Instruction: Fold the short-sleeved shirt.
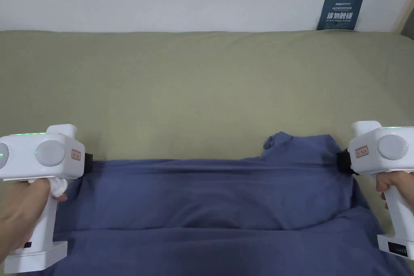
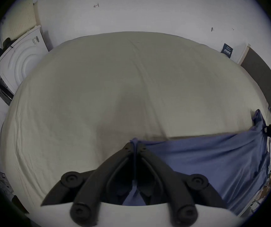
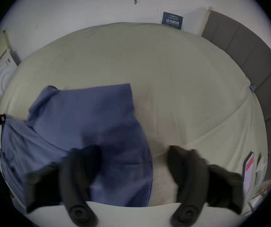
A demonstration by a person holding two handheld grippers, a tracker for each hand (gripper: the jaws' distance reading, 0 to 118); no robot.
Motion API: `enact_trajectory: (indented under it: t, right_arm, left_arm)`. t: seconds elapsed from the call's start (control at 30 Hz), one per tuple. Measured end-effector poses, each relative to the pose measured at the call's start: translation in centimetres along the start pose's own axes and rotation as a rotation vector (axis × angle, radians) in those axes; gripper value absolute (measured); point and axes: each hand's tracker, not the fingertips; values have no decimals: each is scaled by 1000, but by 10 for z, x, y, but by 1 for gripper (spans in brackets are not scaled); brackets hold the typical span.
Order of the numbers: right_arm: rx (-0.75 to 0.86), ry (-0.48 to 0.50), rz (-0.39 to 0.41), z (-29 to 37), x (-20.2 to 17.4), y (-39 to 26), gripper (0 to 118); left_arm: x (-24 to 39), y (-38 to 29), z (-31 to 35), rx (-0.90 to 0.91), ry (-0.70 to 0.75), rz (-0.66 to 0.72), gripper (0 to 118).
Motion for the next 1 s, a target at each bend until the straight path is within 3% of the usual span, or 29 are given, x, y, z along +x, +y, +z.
enact_trajectory:
  t: [0.37, 0.63, 0.77, 1.0]
  right_arm:
    - [142, 94, -6, 111, 11, -23, 5]
    - [215, 141, 11, 182, 13, -105, 5]
    - [210, 147, 28, 195, 16, -154, 5]
    - [156, 161, -24, 179, 21, -216, 5]
  left_arm:
    - [-29, -32, 109, 120, -43, 14, 3]
    - [-46, -101, 170, 176, -66, -13, 3]
    - [-52, -144, 185, 190, -75, -33, 3]
    - [-53, -200, 171, 161, -74, -51, 3]
